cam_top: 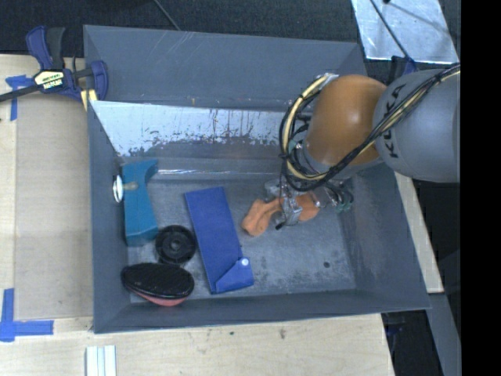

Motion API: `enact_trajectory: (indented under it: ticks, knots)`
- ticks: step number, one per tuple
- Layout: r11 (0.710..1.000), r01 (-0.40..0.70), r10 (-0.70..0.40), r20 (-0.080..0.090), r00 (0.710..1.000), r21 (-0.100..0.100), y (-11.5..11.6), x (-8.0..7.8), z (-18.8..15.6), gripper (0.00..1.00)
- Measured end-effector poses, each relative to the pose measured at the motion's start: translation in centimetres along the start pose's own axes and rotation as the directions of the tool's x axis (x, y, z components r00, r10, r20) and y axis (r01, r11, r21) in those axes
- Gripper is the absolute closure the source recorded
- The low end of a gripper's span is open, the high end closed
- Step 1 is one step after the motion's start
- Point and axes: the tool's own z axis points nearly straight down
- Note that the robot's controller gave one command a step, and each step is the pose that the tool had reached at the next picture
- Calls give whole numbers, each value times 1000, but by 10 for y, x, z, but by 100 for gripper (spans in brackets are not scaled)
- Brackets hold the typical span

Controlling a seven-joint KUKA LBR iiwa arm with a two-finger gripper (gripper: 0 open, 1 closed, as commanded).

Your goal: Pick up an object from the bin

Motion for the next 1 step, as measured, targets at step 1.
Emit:
enact_trajectory:
  ticks: [1]
  knots:
    - [1000, 0, 0, 0, 1000, 0, 0, 0, 0, 100]
